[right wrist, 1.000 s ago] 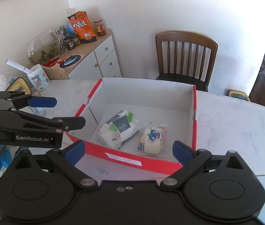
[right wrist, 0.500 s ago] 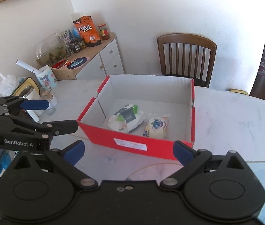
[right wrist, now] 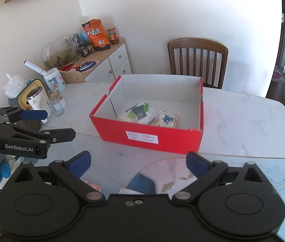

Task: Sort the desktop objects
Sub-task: 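Withdraw both open grippers from the red box back over the table, then move left gripper to the orange while right gripper approaches the silver foil bag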

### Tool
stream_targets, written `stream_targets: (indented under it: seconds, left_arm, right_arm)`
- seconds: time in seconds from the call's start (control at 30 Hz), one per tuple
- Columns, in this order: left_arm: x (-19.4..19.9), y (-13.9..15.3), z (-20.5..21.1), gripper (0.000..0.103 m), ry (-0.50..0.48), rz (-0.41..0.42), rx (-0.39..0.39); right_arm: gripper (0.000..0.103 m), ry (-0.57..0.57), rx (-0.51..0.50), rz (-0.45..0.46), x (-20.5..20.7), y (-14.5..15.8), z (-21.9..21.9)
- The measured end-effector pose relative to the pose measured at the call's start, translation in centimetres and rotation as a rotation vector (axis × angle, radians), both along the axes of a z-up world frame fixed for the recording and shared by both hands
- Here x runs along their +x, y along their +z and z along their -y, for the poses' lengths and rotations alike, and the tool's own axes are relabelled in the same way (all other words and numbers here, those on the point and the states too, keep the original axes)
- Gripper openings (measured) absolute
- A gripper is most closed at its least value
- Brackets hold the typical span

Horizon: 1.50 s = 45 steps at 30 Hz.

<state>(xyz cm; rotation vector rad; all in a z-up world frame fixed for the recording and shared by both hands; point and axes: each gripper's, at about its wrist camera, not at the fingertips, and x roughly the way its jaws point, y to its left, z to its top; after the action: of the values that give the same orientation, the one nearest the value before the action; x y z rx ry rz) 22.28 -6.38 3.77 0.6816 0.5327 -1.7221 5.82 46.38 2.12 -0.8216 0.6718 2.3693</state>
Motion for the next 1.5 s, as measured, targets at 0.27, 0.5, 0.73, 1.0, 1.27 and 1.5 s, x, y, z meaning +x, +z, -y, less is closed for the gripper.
stream_targets:
  seconds: [0.27,0.5,0.73,1.0,1.27,1.5]
  left_arm:
    - [0.5,-1.8,-2.6,0.102,0.023,0.002,0.007]
    - [0.9,-4.6,-4.5,0.102,0.049,0.035,0.029]
    - [1.7,-7.4,-5.5,0.102,0.129,0.047,0.074]
    - [2.1,-10.0,-6.0,0.102,0.161,0.049,0.112]
    - [2.2,-12.1,-6.1,0.102,0.138,0.08,0.14]
    - [2.5,-13.3,-6.1,0.102,0.131,0.098,0.158]
  right_arm:
    - [0.101,-0.021,0.001,0.021,1.5,-1.4,1.9]
    - [0.1,-0.065,-0.046,0.037,2.9,-4.3,3.4]
    - [0.1,-0.104,-0.079,0.088,3.8,-7.4,5.1]
    - [0.098,-0.181,-0.146,0.139,3.9,-10.2,6.6]
    - [0.097,-0.258,-0.197,0.16,3.4,-12.3,7.5]
    - [0.094,-0.337,-0.233,0.183,3.1,-13.8,7.5]
